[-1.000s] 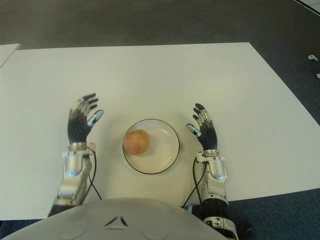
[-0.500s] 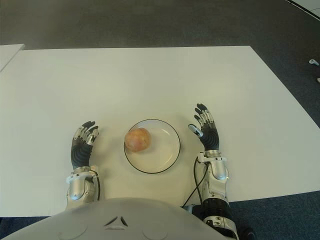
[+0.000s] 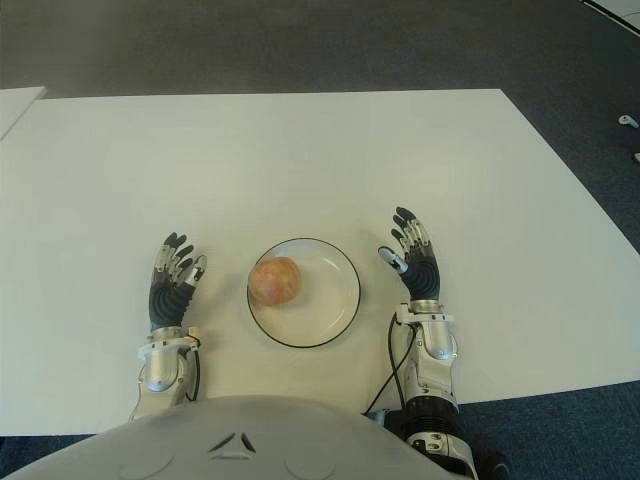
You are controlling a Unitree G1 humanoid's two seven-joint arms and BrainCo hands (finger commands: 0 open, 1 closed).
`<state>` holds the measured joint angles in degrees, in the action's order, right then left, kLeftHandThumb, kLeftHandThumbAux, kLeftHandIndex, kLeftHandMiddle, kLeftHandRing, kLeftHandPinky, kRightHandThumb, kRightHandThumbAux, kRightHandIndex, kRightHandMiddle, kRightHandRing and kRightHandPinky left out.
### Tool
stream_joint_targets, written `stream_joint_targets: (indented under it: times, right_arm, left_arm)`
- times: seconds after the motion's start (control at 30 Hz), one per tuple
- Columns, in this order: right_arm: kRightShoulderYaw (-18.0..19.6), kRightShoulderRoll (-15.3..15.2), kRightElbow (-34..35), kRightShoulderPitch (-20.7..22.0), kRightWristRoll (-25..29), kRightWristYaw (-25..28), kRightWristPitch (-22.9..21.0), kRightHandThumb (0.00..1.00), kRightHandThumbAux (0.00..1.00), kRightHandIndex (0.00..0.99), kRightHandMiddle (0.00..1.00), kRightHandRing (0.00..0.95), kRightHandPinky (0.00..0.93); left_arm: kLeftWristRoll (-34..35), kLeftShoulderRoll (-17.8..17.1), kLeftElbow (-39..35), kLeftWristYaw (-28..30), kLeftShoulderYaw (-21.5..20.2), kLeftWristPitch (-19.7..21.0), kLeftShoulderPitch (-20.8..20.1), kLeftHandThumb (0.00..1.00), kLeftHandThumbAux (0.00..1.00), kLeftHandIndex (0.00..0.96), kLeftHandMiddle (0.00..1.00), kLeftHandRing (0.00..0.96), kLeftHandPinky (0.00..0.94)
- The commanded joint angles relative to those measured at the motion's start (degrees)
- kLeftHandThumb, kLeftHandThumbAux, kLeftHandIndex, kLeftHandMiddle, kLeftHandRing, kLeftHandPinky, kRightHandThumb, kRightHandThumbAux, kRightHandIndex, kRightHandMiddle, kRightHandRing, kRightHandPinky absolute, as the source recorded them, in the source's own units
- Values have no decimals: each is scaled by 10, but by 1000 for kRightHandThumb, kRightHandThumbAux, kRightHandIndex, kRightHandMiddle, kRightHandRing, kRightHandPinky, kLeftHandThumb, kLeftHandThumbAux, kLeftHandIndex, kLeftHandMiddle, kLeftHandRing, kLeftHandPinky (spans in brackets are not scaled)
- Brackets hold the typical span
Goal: Put the apples into the plate.
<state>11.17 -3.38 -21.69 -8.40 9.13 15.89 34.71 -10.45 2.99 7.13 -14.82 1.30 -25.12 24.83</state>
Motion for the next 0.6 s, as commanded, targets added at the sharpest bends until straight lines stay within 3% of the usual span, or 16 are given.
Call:
stream_joint_targets:
  times: [0.03, 0.3, 0.6]
  right_arm:
    - [-7, 21, -49, -44, 5, -6, -10, 263, 603, 125, 103, 65, 92]
    - [-10, 22, -39, -51, 3, -9, -15, 252, 602, 109, 93, 58, 85]
    - [-16, 18, -33, -57, -4, -15, -22, 208, 637, 70, 66, 39, 49]
  left_arm:
    - [-13, 2, 38, -2, 8, 6, 9, 141, 592, 60, 126, 157, 179]
    - [-24, 4, 41, 0, 16, -3, 15, 108, 582, 39, 75, 92, 107]
    - [-38, -10, 20, 12, 28, 20, 25, 72, 579, 30, 45, 50, 64]
